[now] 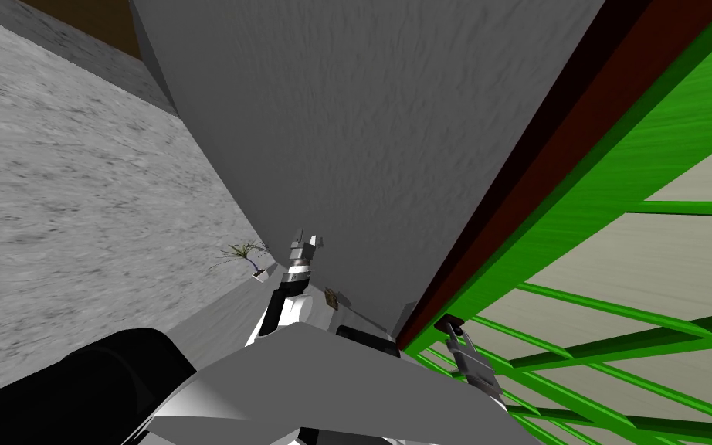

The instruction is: Pull the door open

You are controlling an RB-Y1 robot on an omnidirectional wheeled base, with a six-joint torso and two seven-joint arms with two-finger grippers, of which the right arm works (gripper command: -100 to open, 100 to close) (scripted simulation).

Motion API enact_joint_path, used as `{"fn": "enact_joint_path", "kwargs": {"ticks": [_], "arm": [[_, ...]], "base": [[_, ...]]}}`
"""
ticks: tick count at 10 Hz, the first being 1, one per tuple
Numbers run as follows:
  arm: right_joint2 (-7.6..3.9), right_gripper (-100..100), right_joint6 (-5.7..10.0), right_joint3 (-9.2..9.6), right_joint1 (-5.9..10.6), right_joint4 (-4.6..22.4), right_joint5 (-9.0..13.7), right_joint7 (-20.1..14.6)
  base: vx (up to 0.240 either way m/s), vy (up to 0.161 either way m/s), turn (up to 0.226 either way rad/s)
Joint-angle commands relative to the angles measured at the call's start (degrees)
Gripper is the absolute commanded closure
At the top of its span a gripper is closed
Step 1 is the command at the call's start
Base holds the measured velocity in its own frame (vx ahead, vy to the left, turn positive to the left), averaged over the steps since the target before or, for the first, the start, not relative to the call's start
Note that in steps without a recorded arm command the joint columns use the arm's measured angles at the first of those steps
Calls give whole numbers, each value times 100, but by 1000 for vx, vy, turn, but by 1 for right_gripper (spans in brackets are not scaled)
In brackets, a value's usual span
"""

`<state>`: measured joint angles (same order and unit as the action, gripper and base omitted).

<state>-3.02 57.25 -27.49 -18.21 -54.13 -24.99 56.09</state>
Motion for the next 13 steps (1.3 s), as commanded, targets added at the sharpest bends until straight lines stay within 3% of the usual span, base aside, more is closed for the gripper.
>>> {"fn": "enact_joint_path", "kwargs": {"ticks": [1,13], "arm": [[-7,100,-3,42,22,26,69,-259],[-160,100,-76,336,227,218,689,-2027]], "base": [[-40,-3,42],[-46,-8,42]]}}
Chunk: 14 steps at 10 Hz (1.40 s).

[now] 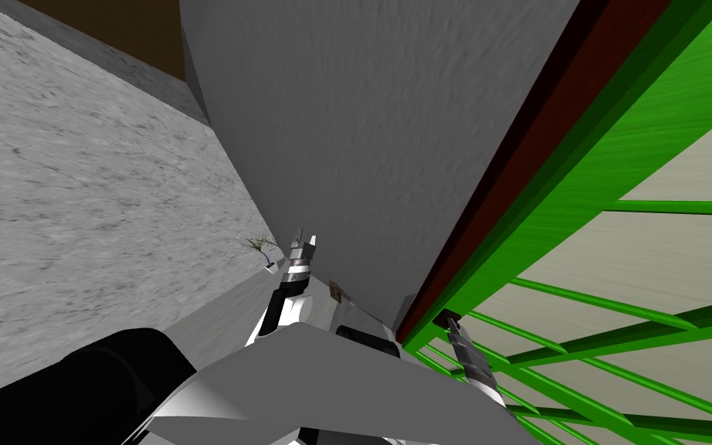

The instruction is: Pull the door open

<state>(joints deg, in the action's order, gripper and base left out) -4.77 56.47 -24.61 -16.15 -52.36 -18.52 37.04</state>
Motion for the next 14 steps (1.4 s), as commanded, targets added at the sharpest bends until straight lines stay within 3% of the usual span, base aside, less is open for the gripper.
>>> {"fn": "enact_joint_path", "kwargs": {"ticks": [1,14], "arm": [[15,100,2,48,20,40,43,-216],[-164,100,-89,418,278,282,821,-2066]], "base": [[-51,-11,29],[-45,-8,46]]}}
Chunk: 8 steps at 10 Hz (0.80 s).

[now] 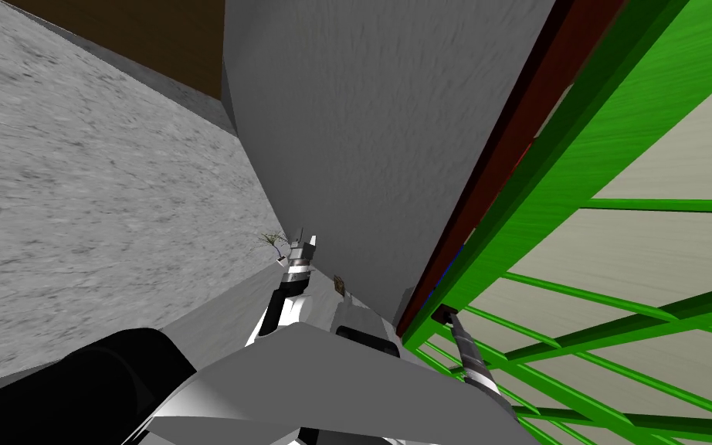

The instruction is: Pull the door open

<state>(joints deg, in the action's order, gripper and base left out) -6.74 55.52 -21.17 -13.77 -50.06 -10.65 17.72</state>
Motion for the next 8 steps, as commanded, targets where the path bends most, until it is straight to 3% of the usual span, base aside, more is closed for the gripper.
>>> {"fn": "enact_joint_path", "kwargs": {"ticks": [1,4,8], "arm": [[9,100,-6,125,76,86,142,-286],[-15,100,-18,176,112,119,250,-625],[-90,100,-58,338,224,225,590,-1296]], "base": [[-65,-20,78],[-43,-9,48],[-53,-10,59]]}}
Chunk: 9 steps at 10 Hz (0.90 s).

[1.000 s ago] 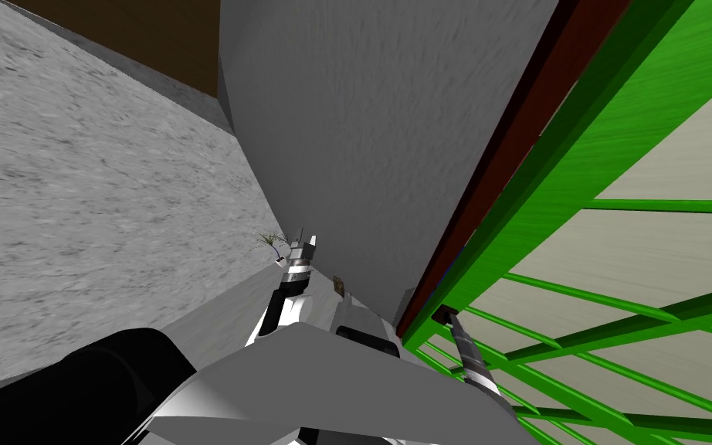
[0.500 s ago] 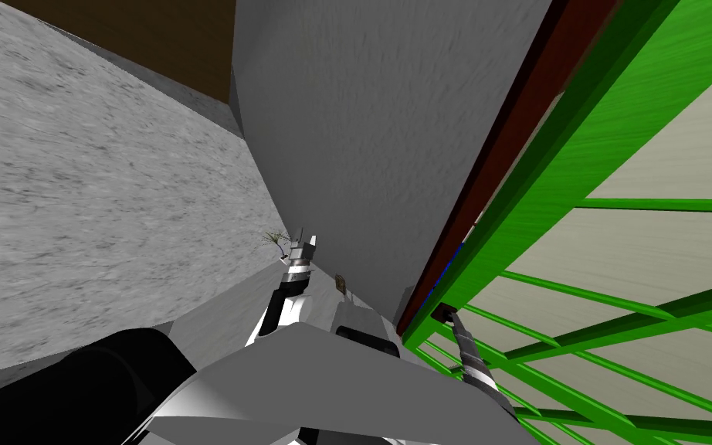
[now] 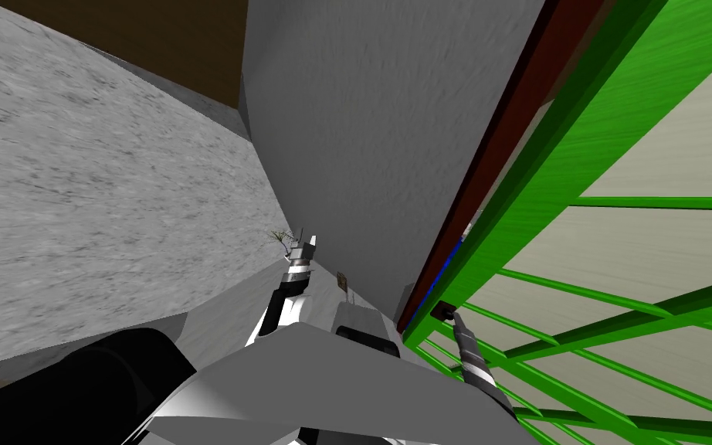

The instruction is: Pull the door open

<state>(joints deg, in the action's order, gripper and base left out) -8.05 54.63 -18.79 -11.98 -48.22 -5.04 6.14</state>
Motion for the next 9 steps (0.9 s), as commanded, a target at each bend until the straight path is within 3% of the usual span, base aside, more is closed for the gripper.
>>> {"fn": "enact_joint_path", "kwargs": {"ticks": [1,9], "arm": [[41,100,30,99,45,41,29,-178],[-86,100,-38,376,238,222,613,-1357]], "base": [[-35,-12,33],[-48,-10,53]]}}
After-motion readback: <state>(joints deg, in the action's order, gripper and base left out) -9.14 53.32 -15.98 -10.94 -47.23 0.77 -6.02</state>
